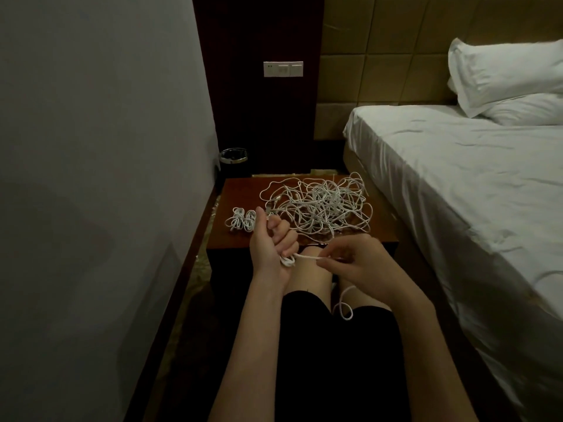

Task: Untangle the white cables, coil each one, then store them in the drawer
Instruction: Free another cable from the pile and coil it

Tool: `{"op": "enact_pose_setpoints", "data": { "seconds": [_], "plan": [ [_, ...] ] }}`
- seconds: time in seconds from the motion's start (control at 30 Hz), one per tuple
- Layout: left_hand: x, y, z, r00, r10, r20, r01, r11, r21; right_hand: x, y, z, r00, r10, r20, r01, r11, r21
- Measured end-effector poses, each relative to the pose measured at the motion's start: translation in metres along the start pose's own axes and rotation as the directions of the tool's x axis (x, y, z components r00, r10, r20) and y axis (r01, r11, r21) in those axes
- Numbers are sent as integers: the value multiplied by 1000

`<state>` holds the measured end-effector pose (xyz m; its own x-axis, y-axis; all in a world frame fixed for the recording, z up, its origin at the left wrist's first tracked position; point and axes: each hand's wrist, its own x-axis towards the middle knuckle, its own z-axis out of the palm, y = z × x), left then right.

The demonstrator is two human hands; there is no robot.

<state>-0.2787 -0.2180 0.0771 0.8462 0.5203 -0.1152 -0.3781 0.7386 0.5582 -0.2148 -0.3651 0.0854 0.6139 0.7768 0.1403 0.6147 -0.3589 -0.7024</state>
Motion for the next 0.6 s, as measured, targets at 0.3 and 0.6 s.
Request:
{"op": "enact_pose_setpoints", "data": {
  "seconds": [0.3,0.6],
  "plan": [
    [-2,-16,7,992,119,45,-127,916,380,-2,-16,6,988,-94,122,91,995,37],
    [1,-29,8,980,-180,81,112,846,521,-5,-13,2,1000,-26,1,26,1000,12]
  ]
}}
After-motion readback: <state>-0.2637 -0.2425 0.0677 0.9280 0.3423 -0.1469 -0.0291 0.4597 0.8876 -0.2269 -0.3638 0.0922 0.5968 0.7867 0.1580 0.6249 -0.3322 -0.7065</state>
